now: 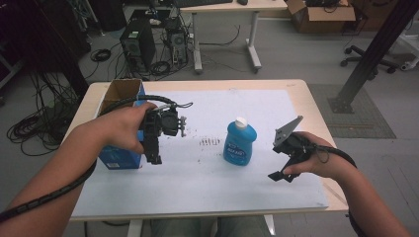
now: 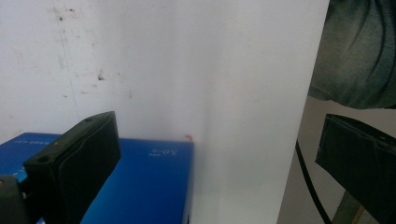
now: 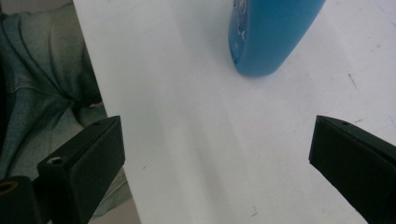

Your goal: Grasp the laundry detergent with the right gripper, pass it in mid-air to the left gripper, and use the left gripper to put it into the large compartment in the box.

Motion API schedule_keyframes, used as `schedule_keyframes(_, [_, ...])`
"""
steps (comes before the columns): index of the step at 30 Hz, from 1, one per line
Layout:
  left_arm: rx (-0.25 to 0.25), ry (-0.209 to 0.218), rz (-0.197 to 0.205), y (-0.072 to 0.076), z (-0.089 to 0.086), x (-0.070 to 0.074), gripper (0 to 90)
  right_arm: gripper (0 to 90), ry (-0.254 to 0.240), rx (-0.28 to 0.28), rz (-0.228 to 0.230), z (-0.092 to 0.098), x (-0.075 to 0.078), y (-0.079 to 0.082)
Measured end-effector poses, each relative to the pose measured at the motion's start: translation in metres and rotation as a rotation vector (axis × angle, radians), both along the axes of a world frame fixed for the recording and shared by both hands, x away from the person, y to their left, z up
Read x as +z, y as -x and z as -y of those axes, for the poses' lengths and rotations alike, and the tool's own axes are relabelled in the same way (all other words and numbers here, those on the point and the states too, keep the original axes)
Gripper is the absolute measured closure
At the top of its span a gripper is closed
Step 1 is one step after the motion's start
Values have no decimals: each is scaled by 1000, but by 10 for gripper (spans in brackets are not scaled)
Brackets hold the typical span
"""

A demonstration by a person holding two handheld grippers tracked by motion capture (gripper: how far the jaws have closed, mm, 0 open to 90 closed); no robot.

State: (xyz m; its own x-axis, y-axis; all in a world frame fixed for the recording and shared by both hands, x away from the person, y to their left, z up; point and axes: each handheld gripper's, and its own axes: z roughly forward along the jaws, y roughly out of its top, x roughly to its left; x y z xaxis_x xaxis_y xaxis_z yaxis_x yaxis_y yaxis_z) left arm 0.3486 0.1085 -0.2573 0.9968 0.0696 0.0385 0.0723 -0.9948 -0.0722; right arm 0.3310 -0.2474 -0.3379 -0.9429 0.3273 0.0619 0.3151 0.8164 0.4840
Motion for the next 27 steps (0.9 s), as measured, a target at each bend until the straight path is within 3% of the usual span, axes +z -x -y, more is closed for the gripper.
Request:
schedule_keyframes(13, [-4,-3,-8,1,5,-1,3,32,-121,-52,48,9,-15,-8])
schedule_keyframes(27, [-9,25,2,4,7,11,4,21,-273,-111,115,12,-34,-16])
